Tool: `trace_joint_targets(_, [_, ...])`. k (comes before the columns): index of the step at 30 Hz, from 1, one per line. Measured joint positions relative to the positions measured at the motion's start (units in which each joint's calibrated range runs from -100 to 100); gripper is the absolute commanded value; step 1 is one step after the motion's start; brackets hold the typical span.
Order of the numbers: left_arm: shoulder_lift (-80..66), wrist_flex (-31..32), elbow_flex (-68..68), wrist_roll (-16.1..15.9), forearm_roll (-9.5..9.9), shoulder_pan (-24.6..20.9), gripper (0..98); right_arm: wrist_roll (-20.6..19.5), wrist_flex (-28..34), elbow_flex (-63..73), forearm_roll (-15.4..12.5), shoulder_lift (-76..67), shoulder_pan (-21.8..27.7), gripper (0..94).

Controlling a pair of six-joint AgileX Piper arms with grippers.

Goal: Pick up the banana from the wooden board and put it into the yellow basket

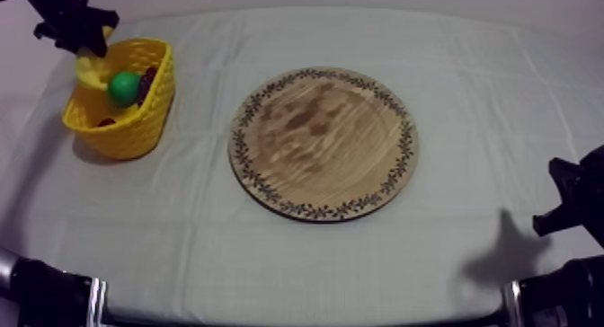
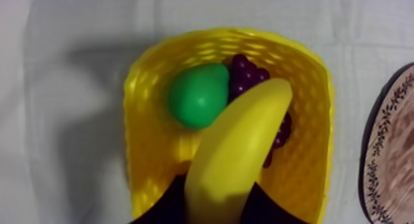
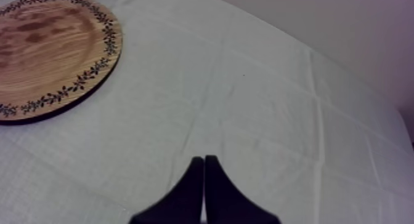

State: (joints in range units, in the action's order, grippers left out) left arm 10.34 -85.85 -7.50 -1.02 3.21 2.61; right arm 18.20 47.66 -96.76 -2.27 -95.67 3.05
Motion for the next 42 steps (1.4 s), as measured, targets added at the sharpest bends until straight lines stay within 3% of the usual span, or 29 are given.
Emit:
trace_joint_targets(8, [5.91, 5.87, -2.6, -0.63, -1.35, -0.16, 36.4, 0.0, 0.0, 0.0, 0.0, 0.0, 0.0, 0.3])
trace_joint_targets(16, [9.05, 10.78, -4.72, -1.77, -2.82, -0.16, 80.9, 0.04, 0.0, 0.0, 0.0, 0.0, 0.0, 0.3])
trace_joint_targets(21, [7.45, 12.13, -6.8, -2.39, -3.54, -0.99, 92.5, 0.04, 0.0, 0.0, 0.0, 0.0, 0.0, 0.3])
trace_joint_targets(31, [-3.46, 15.64, -14.64, -1.81, -3.59, -1.17, 93.3, 0.0, 0.0, 0.0, 0.0, 0.0, 0.0, 0.3])
trace_joint_targets(42, [-26.23, 23.24, -32.2, 2.51, -2.51, 1.06, 63.1, 0.0, 0.0, 0.0, 0.0, 0.0, 0.0, 0.3])
